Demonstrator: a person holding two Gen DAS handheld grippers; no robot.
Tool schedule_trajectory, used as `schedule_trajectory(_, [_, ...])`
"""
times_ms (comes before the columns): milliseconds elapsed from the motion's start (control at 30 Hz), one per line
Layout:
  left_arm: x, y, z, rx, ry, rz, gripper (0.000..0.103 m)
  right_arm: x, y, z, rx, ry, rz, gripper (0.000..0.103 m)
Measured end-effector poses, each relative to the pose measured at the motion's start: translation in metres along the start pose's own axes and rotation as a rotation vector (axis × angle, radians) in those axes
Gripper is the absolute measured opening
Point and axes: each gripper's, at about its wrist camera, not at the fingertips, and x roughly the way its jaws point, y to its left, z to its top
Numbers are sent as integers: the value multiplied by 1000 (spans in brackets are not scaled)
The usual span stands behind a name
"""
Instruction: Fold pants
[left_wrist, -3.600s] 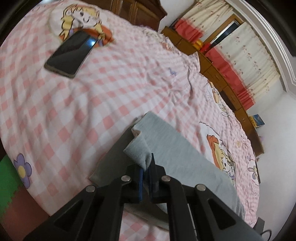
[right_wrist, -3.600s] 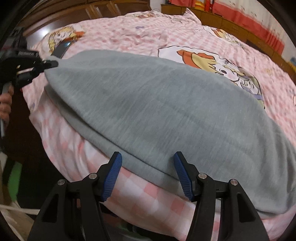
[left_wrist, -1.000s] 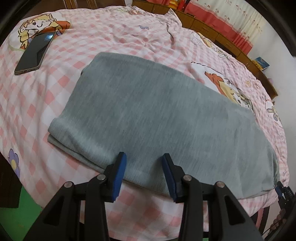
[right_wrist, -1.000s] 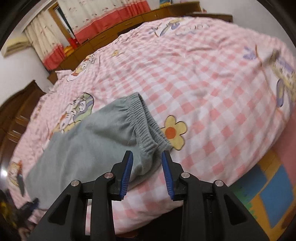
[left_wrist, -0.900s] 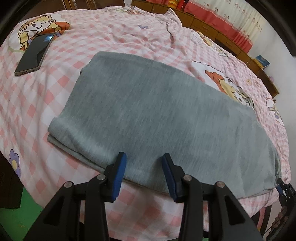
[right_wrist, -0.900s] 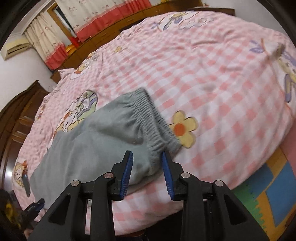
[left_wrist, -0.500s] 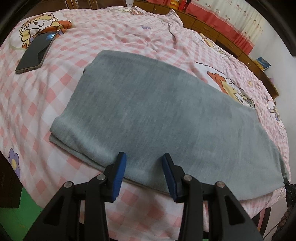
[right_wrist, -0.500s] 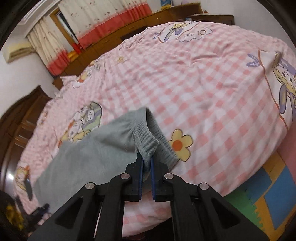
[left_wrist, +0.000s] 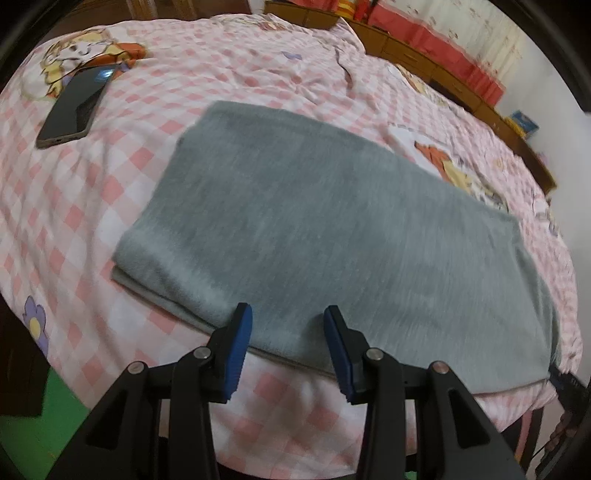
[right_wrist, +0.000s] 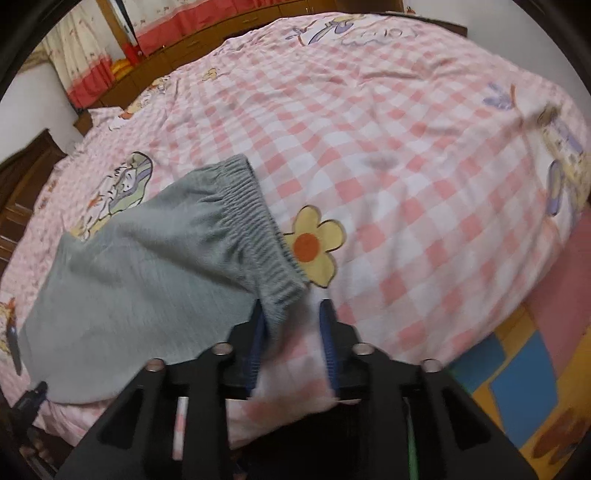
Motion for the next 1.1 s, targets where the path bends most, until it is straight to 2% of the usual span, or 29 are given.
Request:
schedule_trajectory(167, [-13,21,17,-36,-23,-13,42,-31,30,-3,-163,-56,-121,33])
schedule_trajectory(233, [-18,28,28,-20,-49,3,42,-38,52,-3,-210,-77,-124,33])
schedule_trajectory(300, [-20,33,38,-2,-62,12,42,-41,74,-3,-242,-80,-84,33])
schedule_trajectory(367, [-18,37,49,12,-55,0,43,-37,106,-5,-282,-58,-1,35])
schedule_trajectory(467, [-14,40,66,43,-37,-24,44,-15,156,-14,-348,39,140,35])
schedule_trajectory(567, [-13,41,79,82,-46,-14,45,3,198,-29,-396,100,207,35])
schedule_trajectory(667, [-17,38,93,123,-81,-18,54,14,236,-45,-451,145,273,35])
schedule_trajectory(800, [-14,32,113,216,-93,-39,57,22,264,-62,-520,185,302,35])
schedule_trajectory(900, [-4,29,125,250,-42,-76,59,24,275,-69,-561,203,303,35])
schedule_trajectory(1000, [4,25,133,299,-29,-103,60,31,280,-71,-567,219,290,35])
schedule_trajectory(1100, [11,24,141,322,-34,-57,62,40,282,-72,-552,226,282,35])
